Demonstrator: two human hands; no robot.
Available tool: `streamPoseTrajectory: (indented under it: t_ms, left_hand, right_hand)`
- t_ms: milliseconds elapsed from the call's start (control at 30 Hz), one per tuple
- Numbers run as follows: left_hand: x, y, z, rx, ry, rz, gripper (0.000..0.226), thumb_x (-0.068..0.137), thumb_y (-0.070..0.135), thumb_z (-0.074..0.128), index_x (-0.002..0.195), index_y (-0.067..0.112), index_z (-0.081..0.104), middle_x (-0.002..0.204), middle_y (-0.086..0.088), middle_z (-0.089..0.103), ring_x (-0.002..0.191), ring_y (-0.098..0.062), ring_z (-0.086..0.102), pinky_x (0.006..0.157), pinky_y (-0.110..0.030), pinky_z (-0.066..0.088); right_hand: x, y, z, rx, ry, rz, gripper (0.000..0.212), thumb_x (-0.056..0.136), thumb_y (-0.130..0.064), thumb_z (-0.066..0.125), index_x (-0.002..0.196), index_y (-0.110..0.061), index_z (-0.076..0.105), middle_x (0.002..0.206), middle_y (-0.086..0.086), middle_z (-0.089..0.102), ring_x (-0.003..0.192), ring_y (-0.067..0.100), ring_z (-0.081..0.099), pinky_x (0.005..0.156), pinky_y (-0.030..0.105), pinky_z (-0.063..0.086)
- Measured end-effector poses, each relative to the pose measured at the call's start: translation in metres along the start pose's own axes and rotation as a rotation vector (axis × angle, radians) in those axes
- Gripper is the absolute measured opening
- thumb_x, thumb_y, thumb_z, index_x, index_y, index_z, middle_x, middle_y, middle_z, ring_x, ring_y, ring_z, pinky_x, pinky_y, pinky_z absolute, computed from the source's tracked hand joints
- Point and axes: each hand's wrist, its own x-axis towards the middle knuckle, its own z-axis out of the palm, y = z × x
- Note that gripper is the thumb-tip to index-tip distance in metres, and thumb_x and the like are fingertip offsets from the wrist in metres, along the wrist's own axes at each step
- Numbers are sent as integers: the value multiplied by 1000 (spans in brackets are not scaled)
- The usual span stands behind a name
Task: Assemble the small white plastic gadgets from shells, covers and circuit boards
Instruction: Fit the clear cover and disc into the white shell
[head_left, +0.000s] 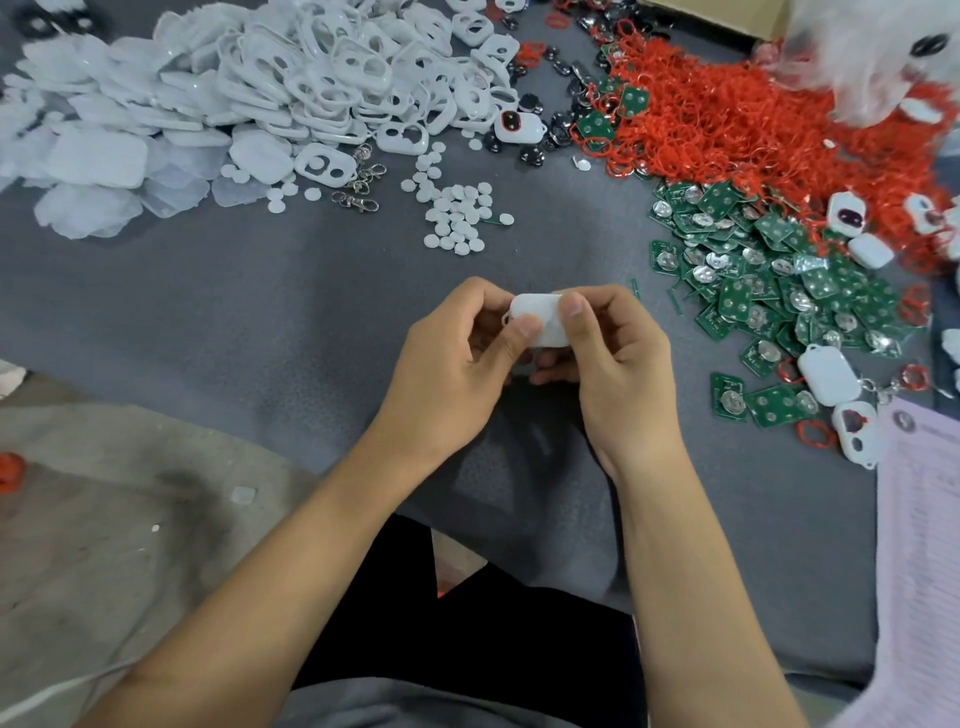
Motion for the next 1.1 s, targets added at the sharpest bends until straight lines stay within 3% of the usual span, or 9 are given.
streamPoseTrajectory:
  t_ms: [100,300,433,567,667,833,1000,1100]
  left_hand:
    - [-3,2,0,4,31,12,15,102,27,66,101,13,64,80,8,70,70,-2,69,65,-12,49]
    - [1,5,-4,-27,20,-19,18,104,24,64,111,7,66,96,2,74,84,-8,72,72,-23,58]
    - [1,6,-4,-97,41,-17,16,105,21,63,117,13,67,100,6,72,84,-6,71,66,-17,55]
    - [3,4,-5,-129,41,-4,17,107,23,59,114,13,71,99,5,74,79,-8,71,61,-24,57]
    - [3,-1,-7,-144,52,-9,17,107,21,58,111,9,70,95,1,74,75,-11,69,62,-26,57]
    - [3,-5,-9,-98,57,7,13,108,20,57,104,11,65,88,7,74,73,-10,73,67,-25,60]
    - [3,-3,-7,-112,56,-17,15,106,23,59,108,10,67,97,-1,76,84,-16,77,74,-40,66]
    - [3,0,-6,-108,11,18,21,103,24,66,120,12,68,105,4,76,94,-10,75,80,-28,62]
  right_hand:
    - [1,0,0,-16,-21,13,16,105,-18,55,93,-11,62,74,-1,71,59,14,70,55,28,59]
    - [-1,-4,1,96,-11,46,15,105,-19,61,102,-7,70,88,10,76,71,28,77,61,34,63]
    - [-2,-4,-1,141,-54,49,14,102,-13,65,113,-13,74,98,7,78,80,22,77,69,28,61]
    - [-3,-2,-3,149,-35,51,16,100,-11,67,113,-14,75,100,7,78,90,24,77,74,28,61]
    - [-4,-3,-2,175,-100,51,20,96,-8,70,114,-17,74,101,2,79,93,16,76,77,27,61]
    - [-4,-3,-1,153,-88,64,17,95,-1,70,110,-9,74,96,10,79,84,21,77,72,25,61]
    - [-4,-1,0,167,-45,81,16,95,-2,71,109,-8,76,92,11,80,81,19,77,72,25,61]
    - [-3,-1,-1,196,-11,78,17,95,-8,73,110,-15,77,98,9,80,87,18,76,74,25,60]
